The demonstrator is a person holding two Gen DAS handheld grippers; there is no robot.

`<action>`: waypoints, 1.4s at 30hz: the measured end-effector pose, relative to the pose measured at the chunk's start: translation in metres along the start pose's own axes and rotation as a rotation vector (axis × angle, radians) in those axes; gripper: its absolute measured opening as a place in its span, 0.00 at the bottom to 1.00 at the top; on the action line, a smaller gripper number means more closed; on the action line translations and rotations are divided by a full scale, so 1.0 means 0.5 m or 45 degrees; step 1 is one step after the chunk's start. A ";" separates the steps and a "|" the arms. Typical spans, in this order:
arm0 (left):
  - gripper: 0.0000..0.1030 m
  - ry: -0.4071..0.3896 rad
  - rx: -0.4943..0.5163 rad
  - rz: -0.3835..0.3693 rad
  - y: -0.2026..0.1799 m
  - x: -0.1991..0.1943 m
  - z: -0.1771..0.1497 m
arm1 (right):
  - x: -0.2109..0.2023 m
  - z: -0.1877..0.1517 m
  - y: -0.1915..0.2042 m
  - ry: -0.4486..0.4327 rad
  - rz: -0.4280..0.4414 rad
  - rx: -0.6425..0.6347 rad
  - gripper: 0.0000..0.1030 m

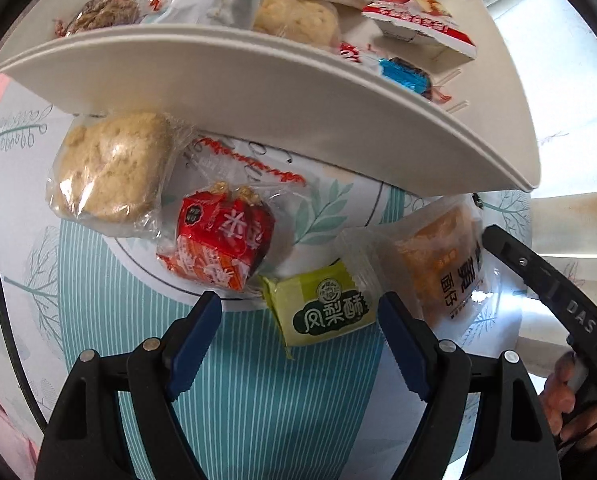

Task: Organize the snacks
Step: 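Grasp the clear crab-roe snack pack with the right tool and lift it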

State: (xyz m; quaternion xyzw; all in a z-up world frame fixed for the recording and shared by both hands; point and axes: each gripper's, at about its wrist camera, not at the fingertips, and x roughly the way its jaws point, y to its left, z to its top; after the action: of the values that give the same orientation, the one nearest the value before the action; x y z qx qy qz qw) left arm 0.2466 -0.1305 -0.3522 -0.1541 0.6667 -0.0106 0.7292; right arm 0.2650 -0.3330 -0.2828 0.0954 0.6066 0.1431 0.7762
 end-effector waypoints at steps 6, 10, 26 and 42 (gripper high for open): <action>0.77 0.013 0.012 0.030 -0.018 0.006 0.003 | -0.007 -0.003 0.000 0.029 -0.022 0.000 0.00; 0.77 0.015 0.031 0.039 -0.018 0.001 -0.008 | -0.009 -0.028 -0.039 0.077 -0.079 0.069 0.00; 0.77 -0.039 0.110 0.077 -0.027 -0.023 -0.022 | -0.028 -0.108 -0.089 0.193 0.336 0.677 0.35; 0.77 -0.158 0.223 0.051 0.018 -0.073 -0.048 | 0.024 -0.067 0.028 0.061 0.133 0.924 0.90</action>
State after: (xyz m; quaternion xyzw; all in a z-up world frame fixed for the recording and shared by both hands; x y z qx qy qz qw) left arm 0.2175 -0.1190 -0.3204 -0.0768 0.6196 -0.0448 0.7799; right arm 0.2336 -0.3166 -0.2972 0.3919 0.6303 -0.0398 0.6690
